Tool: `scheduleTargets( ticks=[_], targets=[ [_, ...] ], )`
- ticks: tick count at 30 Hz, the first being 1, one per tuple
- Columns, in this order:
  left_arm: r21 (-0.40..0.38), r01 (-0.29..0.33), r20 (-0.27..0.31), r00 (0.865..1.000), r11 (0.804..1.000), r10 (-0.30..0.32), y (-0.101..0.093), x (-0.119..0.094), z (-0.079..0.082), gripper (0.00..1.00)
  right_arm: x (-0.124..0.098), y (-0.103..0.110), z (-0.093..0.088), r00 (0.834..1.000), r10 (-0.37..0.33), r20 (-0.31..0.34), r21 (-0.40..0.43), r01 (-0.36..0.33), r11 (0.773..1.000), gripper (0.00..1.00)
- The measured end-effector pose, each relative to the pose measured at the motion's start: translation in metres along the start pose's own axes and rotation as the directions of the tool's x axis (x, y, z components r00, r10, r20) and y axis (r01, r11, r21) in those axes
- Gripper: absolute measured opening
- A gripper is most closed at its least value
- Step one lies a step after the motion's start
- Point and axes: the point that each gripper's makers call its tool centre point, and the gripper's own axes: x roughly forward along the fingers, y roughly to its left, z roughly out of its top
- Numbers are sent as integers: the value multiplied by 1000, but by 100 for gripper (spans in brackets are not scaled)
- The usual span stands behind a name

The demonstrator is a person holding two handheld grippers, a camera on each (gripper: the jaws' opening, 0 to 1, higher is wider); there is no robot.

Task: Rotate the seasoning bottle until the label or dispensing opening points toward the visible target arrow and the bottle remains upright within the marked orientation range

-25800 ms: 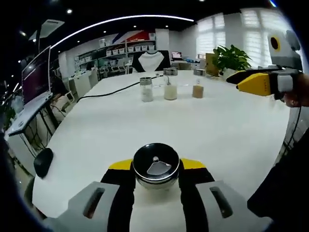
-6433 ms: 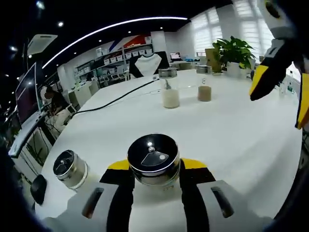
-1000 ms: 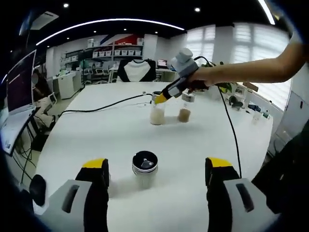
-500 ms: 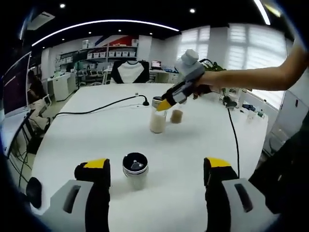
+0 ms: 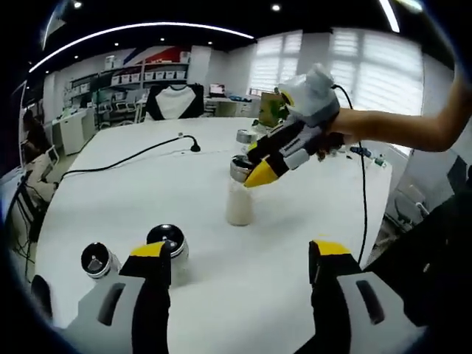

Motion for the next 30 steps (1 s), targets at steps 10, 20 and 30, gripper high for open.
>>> scheduleTargets(
  ticks=[10,20,30],
  targets=[
    [38,53,-3,999,998,-53,-23,4,2,80,-14,46,-17,999,45,-14,-27,-46,999,36],
    [96,126,-70,990,987,-120,-39,8,-22,79,-22,72,-26,994,108,-34,-79,-110,991,36],
    [164,239,-116,968,957,-222,-54,28,-37,73,-23,79,-29,991,125,-54,-98,-130,987,36]
  ],
)
